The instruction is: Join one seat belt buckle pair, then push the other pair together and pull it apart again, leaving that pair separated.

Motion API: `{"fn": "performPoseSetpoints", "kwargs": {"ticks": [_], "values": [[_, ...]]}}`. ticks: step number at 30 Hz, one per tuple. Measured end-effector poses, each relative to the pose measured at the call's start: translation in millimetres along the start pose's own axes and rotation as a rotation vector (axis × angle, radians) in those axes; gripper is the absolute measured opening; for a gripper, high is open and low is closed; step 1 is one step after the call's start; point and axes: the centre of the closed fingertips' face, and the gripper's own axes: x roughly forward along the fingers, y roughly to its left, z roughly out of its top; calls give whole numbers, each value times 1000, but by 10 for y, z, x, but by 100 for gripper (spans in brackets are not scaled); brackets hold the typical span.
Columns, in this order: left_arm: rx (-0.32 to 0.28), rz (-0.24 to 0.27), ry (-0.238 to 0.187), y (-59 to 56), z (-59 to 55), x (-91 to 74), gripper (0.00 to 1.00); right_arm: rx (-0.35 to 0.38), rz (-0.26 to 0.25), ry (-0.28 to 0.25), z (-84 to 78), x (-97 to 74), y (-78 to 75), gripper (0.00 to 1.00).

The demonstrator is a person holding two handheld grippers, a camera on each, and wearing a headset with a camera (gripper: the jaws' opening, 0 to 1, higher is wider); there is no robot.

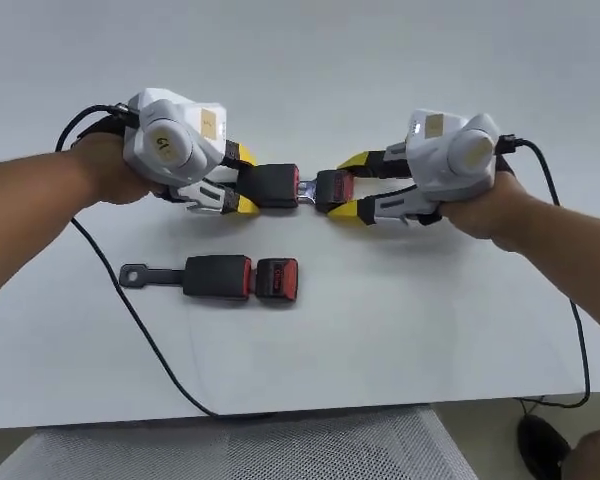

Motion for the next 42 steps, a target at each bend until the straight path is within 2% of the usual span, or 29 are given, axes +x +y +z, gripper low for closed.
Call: {"fn": "performPoseSetpoints", "kwargs": {"ticks": [6, 14, 25, 42], "values": [[10, -8, 9, -5, 4, 6, 32, -11, -2, 11, 63, 100, 37, 34], [18, -12, 14, -10, 6, 11, 32, 1, -40, 46, 53, 89, 42, 33], [26, -16, 24, -23, -3, 6, 32, -7, -51, 97, 37, 88, 48, 34], [18, -15, 22, -34, 4, 9, 32, -21, -63, 127, 29, 75, 15, 34]]}}
